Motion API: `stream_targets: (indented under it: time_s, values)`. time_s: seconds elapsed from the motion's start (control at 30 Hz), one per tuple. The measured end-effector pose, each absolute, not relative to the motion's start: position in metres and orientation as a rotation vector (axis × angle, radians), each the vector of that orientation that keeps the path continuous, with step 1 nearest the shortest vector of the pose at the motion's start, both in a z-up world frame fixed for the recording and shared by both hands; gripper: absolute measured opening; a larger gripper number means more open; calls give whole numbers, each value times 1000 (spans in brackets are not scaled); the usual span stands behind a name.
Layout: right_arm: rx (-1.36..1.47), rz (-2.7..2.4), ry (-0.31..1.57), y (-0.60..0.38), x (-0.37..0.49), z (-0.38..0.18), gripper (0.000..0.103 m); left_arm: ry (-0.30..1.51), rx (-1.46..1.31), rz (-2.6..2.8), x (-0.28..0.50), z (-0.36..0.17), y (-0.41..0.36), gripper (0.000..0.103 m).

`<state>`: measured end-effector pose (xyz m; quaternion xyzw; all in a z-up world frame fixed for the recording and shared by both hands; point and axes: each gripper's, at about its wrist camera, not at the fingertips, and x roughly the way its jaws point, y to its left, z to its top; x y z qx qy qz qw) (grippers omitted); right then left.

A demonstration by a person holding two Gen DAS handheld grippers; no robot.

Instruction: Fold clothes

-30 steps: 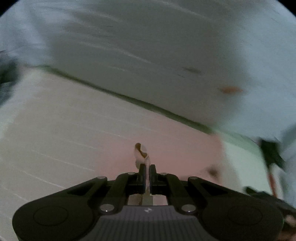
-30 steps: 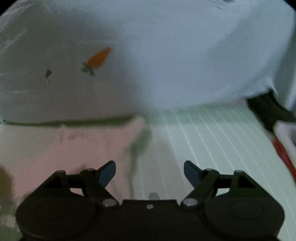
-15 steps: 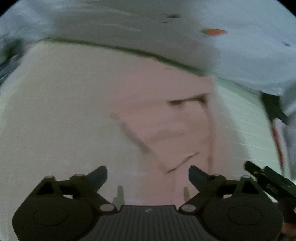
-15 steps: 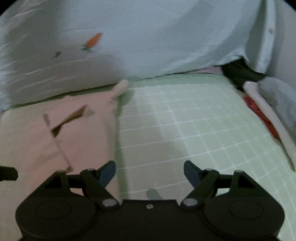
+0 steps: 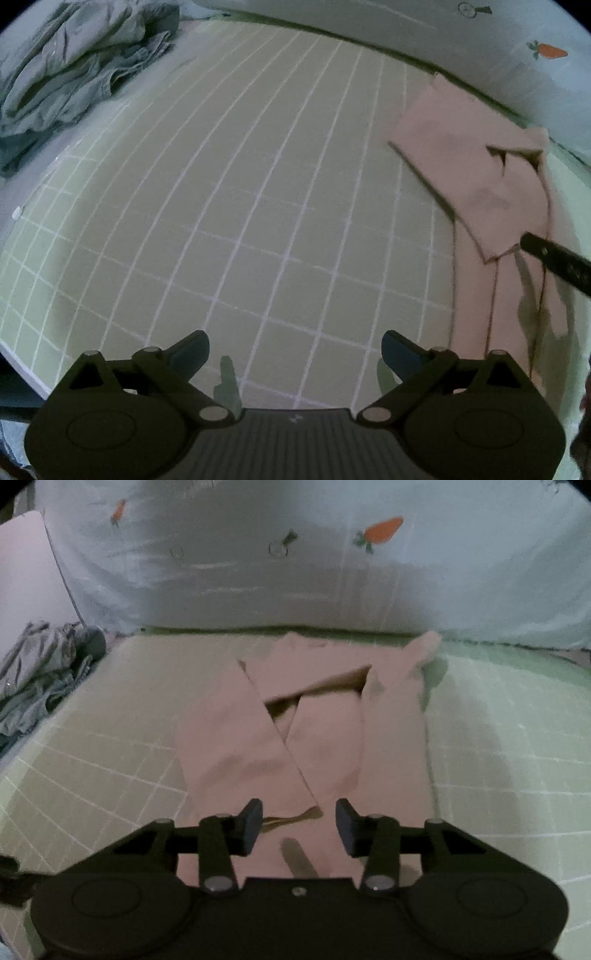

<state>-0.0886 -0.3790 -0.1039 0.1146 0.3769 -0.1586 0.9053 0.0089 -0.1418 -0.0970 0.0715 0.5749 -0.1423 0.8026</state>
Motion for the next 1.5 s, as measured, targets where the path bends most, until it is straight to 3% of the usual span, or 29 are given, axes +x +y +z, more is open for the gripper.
stream_targets:
  time_s: [0.3, 0.37, 0.43, 0.87, 1.17, 1.27, 1.33, 1.5]
  values:
    - [235, -320, 815, -380, -65, -117, 43, 1263, 167, -311, 7, -100, -125, 99]
    - [246, -299, 824, -379, -65, -120, 28, 1266, 166, -310, 7, -99, -125, 99]
    - [236, -282, 815, -376, -70, -118, 3, 1267, 164, -313, 9, -99, -126, 99]
    - [416, -389, 633, -373, -191, -47, 3, 1246, 212, -457, -1, -94, -174, 99]
    - [664, -466, 829, -379, -254, -98, 3, 1268, 303, -571, -31, -102, -210, 99]
    - [616, -484, 826, -378, -252, -92, 11, 1268, 332, -600, -41, -103, -217, 99]
    - [588, -500, 820, -378, -252, -89, 45, 1267, 338, -613, -45, -103, -220, 99]
    - [573, -499, 819, -380, -249, -92, 62, 1269, 335, -626, -54, -107, -232, 99]
